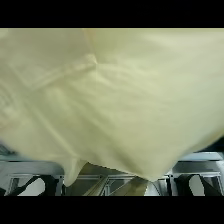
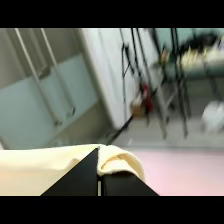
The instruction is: Fold the shirts.
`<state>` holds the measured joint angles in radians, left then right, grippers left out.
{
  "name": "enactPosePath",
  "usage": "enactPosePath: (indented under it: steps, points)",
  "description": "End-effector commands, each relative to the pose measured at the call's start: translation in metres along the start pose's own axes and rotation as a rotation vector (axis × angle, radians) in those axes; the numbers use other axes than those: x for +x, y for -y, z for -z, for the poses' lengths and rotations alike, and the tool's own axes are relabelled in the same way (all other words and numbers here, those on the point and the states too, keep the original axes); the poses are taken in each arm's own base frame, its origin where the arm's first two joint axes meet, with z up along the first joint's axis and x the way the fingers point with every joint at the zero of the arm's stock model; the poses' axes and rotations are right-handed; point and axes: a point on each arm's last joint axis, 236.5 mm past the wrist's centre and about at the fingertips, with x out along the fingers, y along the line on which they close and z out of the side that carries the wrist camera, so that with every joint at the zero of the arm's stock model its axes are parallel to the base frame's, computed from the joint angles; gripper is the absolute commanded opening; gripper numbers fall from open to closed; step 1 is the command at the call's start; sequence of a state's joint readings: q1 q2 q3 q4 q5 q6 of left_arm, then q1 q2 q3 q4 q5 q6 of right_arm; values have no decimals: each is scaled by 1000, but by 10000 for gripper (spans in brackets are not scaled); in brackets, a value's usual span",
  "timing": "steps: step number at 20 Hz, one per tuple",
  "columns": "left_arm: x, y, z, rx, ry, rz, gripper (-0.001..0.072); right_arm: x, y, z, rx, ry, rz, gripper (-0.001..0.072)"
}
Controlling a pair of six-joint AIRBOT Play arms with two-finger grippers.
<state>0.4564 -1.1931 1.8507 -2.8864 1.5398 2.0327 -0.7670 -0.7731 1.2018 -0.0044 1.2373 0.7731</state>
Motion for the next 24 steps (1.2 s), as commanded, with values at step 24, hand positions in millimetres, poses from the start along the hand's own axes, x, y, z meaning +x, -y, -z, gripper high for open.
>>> enactPosePath:
  steps: [24]
  points:
    - [155, -318, 327, -707, -722, -134, 17, 77, 235, 438, 658, -810, 88, 13]
